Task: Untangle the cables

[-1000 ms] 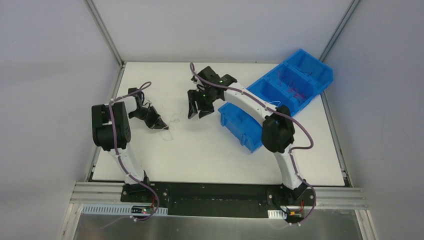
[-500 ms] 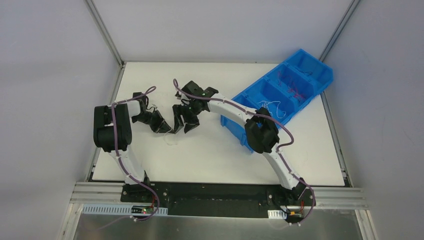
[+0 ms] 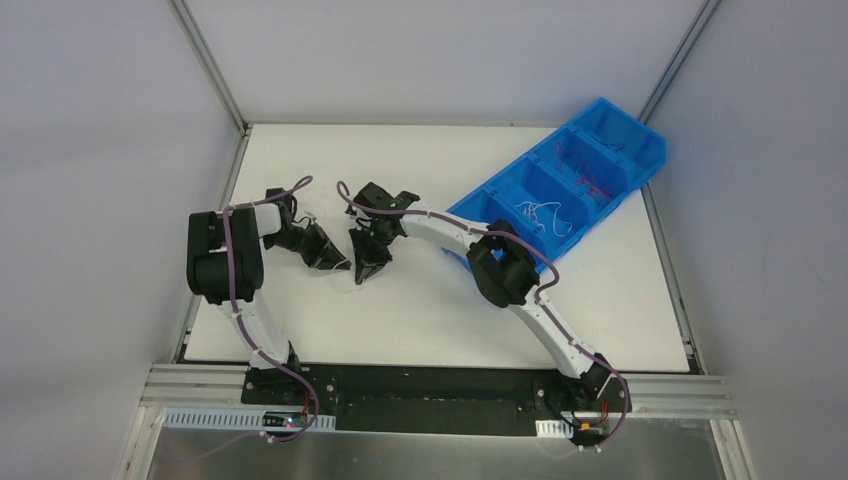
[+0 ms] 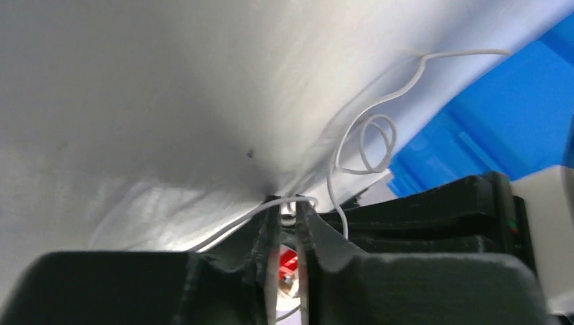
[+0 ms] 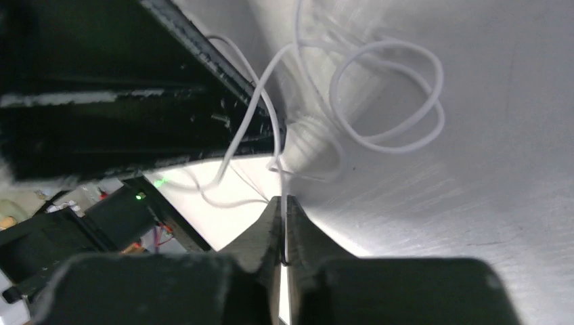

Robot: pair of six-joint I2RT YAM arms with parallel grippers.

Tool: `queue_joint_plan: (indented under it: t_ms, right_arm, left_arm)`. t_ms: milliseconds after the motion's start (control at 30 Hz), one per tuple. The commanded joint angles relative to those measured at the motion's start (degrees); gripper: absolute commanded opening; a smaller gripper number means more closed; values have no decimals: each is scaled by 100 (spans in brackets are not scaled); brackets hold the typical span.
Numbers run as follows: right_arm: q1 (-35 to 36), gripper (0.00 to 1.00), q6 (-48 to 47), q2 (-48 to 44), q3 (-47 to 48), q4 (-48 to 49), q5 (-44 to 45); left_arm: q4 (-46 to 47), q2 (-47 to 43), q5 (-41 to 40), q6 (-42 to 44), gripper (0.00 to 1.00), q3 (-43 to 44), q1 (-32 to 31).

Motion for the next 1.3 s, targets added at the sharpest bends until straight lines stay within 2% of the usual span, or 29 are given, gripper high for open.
queue_joint_plan:
  t_ms: [0, 33, 133, 367, 533, 667, 733, 767, 800, 867, 900, 1033, 1133, 1267]
  right_arm:
    - [-26, 0, -9, -119, 185, -12, 113]
    - [-24, 0, -39, -189, 94, 4, 121]
    - [-26, 0, -64, -347, -66, 45, 190]
    - [-32, 0, -69, -339, -117, 1, 112]
    - [-58, 0, 12, -325, -118, 40, 35]
    - [-101, 0, 31, -421, -164, 46, 53]
    - [-134, 0, 35, -529, -203, 39, 63]
    - [-150, 0, 35, -589, -210, 42, 78]
    - [-173, 0, 35, -653, -219, 40, 95]
    - [-238, 0, 26, -803, -245, 39, 151]
    - [-282, 0, 24, -864, -274, 47, 188]
    - [-490, 0, 94, -1270, -571, 295, 314]
    - [-631, 0, 70, -1651, -692, 386, 473]
    - [-919, 0, 159, -2271, -720, 576, 750]
  left_arm:
    - [-168, -343, 91, 154, 34, 13, 151]
    - [-180, -411, 89, 176, 43, 14, 253]
    - [-216, -645, 199, 300, 51, 7, 461]
    - [61, -1323, 415, 434, 54, -299, 458]
    - [180, -1248, 633, 475, 58, -292, 142]
    - [140, -1058, 504, 498, 56, -341, -27]
    - [81, -956, 510, 546, 52, -360, -34]
    - [66, -936, 558, 581, 45, -376, -34]
    - [58, -959, 605, 604, 35, -400, -42]
    - [63, -1110, 737, 626, 8, -416, -54]
    - [63, -1271, 775, 611, 0, -415, -53]
    - [180, -2150, 718, 426, 0, -330, -25]
    - [550, -2798, 637, -75, 0, -279, 171]
    - [2270, -3067, 784, -1683, 0, -297, 575]
